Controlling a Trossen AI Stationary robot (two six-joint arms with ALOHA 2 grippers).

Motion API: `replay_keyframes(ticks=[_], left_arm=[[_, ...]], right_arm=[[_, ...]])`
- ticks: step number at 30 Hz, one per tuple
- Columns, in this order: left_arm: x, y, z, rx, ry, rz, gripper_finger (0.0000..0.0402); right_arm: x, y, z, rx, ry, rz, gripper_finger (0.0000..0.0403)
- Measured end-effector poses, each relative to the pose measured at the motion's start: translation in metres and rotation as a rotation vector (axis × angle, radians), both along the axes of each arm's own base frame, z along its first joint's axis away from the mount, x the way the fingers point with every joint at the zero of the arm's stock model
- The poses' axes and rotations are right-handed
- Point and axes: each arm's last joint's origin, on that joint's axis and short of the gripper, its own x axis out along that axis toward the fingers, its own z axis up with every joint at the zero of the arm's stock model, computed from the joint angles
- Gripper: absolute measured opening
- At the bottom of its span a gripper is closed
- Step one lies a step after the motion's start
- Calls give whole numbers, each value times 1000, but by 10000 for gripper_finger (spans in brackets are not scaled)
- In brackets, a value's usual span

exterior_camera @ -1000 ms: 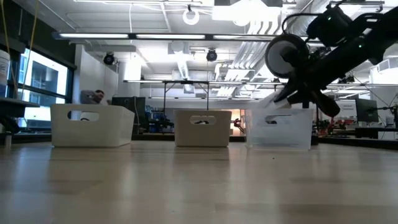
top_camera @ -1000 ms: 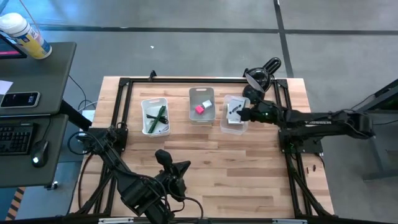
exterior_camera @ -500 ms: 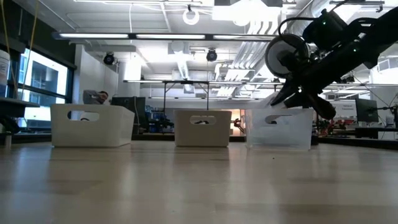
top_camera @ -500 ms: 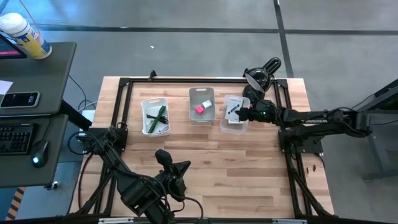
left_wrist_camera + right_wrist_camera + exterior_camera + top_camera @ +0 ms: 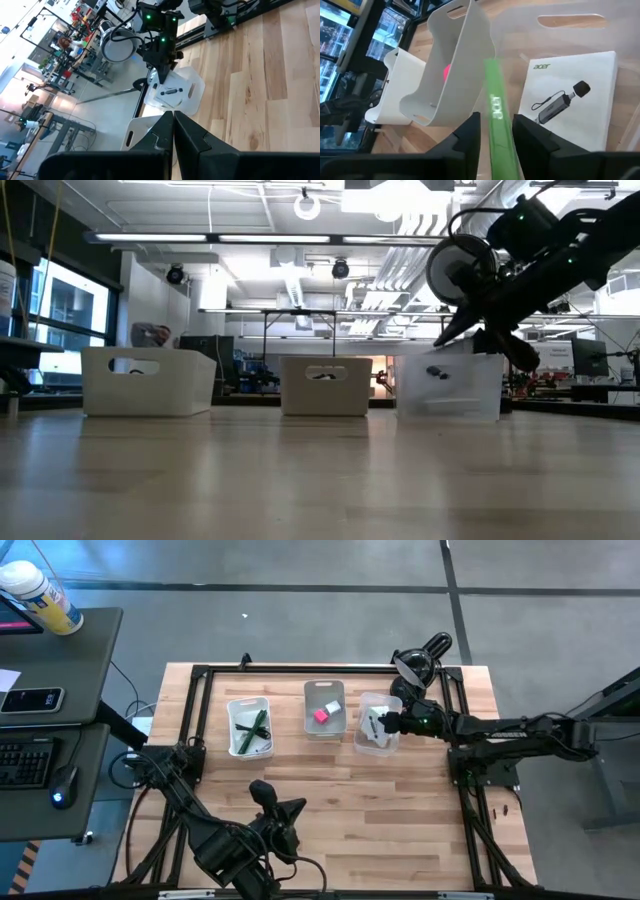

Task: Pick and place items into bin
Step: Put the card reader box into the transparent bin, then return to Home Position

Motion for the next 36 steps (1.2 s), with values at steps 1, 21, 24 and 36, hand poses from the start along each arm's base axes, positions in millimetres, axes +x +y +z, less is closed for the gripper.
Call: replay_keyframes(ticks=[1, 21, 24, 36], left_arm=[[0, 0, 0, 0, 0, 0, 3], [0, 0, 1, 19, -12, 3, 3], [0, 1, 2, 58, -43, 11, 3], [2, 11, 25, 286, -52, 26, 3]], right_arm=[[0, 0, 1, -5, -2, 1, 106], [-14, 8, 33, -145, -149, 103, 114], [-18, 13, 42, -192, -199, 163, 114], [-41, 38, 76, -394, -402, 328, 114]])
